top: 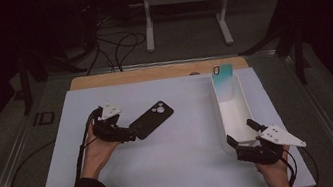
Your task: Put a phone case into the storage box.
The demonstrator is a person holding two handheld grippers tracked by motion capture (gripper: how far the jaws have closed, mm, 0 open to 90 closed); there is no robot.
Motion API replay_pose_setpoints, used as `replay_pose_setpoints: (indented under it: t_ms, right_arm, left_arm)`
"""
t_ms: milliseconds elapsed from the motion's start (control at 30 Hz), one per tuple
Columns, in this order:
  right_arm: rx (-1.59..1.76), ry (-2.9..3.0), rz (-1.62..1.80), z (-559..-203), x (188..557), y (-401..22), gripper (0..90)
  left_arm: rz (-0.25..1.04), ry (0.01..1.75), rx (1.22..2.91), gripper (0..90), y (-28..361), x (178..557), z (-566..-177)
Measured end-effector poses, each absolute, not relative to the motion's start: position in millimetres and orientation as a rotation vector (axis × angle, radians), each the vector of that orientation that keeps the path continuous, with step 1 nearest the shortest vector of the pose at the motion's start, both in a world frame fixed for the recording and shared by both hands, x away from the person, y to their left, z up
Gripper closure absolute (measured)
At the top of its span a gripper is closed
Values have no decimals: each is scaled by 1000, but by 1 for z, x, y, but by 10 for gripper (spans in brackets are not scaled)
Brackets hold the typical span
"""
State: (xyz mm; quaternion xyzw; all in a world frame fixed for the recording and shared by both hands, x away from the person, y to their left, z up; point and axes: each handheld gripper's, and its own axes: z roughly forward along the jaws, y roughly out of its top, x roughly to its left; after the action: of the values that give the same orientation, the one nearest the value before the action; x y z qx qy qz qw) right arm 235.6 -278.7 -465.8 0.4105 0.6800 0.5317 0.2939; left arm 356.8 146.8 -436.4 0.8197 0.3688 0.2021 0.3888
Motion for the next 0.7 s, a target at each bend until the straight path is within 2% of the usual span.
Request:
replay_pose_setpoints:
  t_ms: [700]
  right_arm:
    - [1088, 1810, 1426, -464, 235, -279, 89]
  left_arm:
    - [391, 975, 2242, 0, 118, 406, -484]
